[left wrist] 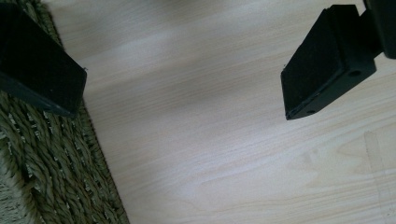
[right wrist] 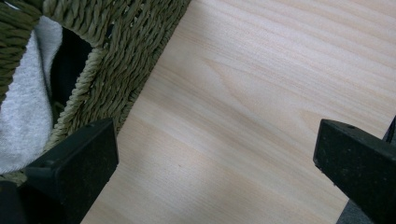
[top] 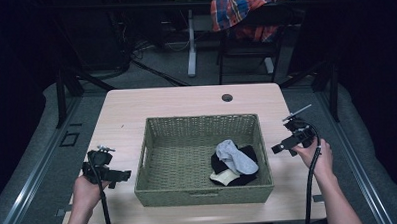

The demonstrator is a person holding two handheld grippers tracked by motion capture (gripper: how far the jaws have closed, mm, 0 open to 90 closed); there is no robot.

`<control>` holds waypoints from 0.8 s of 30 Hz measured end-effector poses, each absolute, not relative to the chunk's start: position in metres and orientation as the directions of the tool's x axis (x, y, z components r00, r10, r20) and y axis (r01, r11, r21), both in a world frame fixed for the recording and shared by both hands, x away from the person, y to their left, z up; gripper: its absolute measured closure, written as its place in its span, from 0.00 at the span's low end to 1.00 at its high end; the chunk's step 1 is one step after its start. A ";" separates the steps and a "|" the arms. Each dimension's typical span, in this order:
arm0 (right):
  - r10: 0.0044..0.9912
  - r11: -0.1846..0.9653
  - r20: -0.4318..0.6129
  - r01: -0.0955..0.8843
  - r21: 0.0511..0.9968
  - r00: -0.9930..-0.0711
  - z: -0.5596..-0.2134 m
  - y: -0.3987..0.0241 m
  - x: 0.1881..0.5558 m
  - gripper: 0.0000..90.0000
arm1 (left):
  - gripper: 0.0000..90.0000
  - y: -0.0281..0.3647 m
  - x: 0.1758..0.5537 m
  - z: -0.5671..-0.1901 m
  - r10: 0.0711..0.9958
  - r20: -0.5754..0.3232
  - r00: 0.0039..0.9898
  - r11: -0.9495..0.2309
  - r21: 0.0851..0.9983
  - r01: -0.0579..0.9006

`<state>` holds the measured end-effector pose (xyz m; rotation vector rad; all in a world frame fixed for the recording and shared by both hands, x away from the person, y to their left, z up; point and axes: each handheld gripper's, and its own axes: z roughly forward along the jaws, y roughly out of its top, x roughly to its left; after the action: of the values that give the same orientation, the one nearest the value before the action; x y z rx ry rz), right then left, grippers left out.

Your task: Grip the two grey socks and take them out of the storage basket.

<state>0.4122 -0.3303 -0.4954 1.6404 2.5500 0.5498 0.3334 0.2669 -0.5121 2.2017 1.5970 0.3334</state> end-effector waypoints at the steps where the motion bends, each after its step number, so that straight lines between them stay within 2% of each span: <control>1: 0.890 0.372 0.140 0.869 0.326 -0.433 -0.495 -0.330 0.412 0.00 | 0.00 0.267 0.333 -0.512 0.948 -0.039 0.317 -0.267 0.450 0.852; 12: 0.889 0.381 0.122 0.862 0.334 -0.441 -0.487 -0.327 0.415 0.00 | 0.01 0.266 0.332 -0.512 0.944 -0.038 0.328 -0.276 0.455 0.847; 18: 0.890 0.392 0.092 0.851 0.349 -0.447 -0.465 -0.324 0.413 0.00 | 0.00 0.271 0.329 -0.511 0.950 -0.034 0.310 -0.263 0.449 0.854; 24: 0.882 0.383 0.113 0.836 0.394 -0.458 -0.444 -0.320 0.407 0.00 | 0.01 0.273 0.330 -0.512 0.957 -0.032 0.287 -0.243 0.443 0.863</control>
<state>0.4073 -0.3202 -0.4444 1.5692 2.5148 0.6109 0.3299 0.2734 -0.5121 2.1860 1.6404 0.3462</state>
